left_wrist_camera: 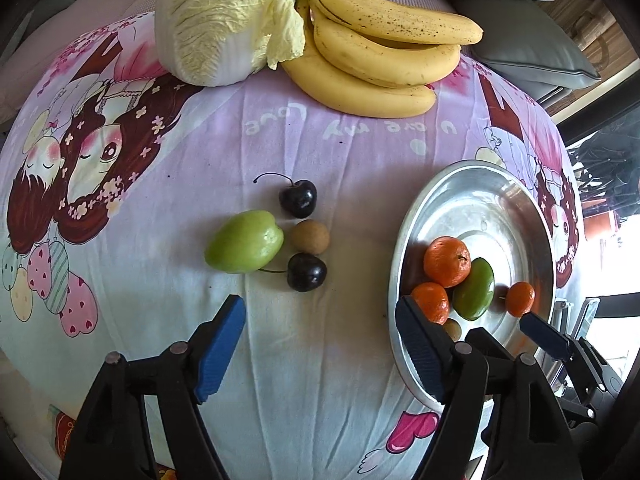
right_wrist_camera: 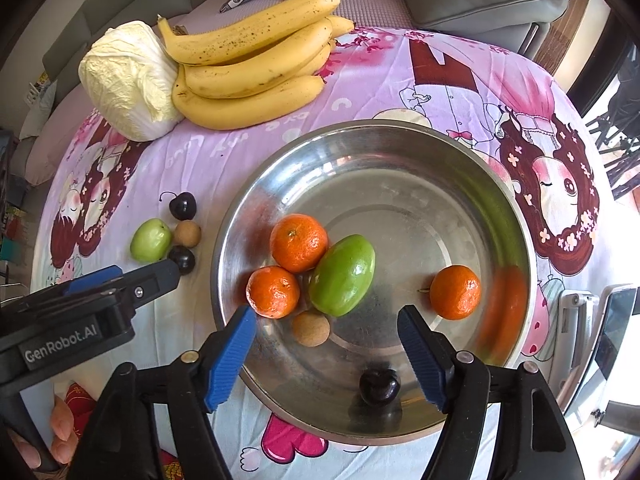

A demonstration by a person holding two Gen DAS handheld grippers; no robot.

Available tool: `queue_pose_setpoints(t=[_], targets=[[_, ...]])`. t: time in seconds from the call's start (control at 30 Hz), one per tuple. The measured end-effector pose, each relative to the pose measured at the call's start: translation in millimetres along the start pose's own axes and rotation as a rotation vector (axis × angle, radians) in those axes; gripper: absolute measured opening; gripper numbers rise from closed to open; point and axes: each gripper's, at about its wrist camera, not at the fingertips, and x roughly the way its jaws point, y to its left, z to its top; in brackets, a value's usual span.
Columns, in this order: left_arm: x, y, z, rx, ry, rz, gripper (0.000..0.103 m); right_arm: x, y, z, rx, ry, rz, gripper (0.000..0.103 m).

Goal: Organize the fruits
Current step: 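Withdraw both open tools from the bowl toward the remaining fruits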

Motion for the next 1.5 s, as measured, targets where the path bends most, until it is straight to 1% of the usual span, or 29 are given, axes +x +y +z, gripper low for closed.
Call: queue_pose_setpoints(t=[0.07, 0.17, 0.2, 0.27, 0.4, 0.53, 0.87, 1.13, 1.4, 1.5], targets=[[-0.3, 6.3, -1.7, -0.005, -0.008, 0.015, 0.084, -0.6, 3.4, -0.3, -0.004, -0.005, -0.004, 0.087], [-0.5, 15.5, -3.8, -0.014, -0.020, 0.034, 0.085, -1.9, 8.5, -1.0, -0.009, -0.016, 0.001, 0.095], [-0.4, 18.6, -4.4, -0.018, -0.022, 0.039, 0.091, -2.2, 10.0, -1.1, -0.011, -0.019, 0.002, 0.097], [-0.9, 26.4, -6.4, -0.028, -0.029, 0.044, 0.096, -3.0, 13.2, -1.7, -0.011, -0.024, 0.000, 0.103], [-1.2, 39.7, -8.7, -0.043, -0.036, 0.058, 0.096, -3.4, 16.8, -2.9, 0.002, -0.033, 0.003, 0.103], [-4.0, 52.4, -11.9, -0.055, -0.051, 0.059, 0.097, -2.4, 21.3, -6.1, 0.001, -0.032, -0.015, 0.103], [-13.8, 83.3, -18.1, -0.087, -0.078, 0.029, 0.097, -4.3, 43.0, -10.3, 0.000, -0.019, -0.001, 0.103], [-23.7, 116.4, -23.6, -0.119, -0.084, 0.010, 0.097, -6.4, 70.1, -11.9, 0.007, -0.027, 0.039, 0.103], [-27.2, 150.0, -25.1, -0.155, -0.071, -0.013, 0.097, -2.7, 104.1, -11.6, -0.013, -0.020, 0.090, 0.103], [-27.0, 159.6, -25.7, -0.173, -0.062, -0.018, 0.097, -0.3, 114.3, -11.9, -0.025, -0.021, 0.094, 0.103]])
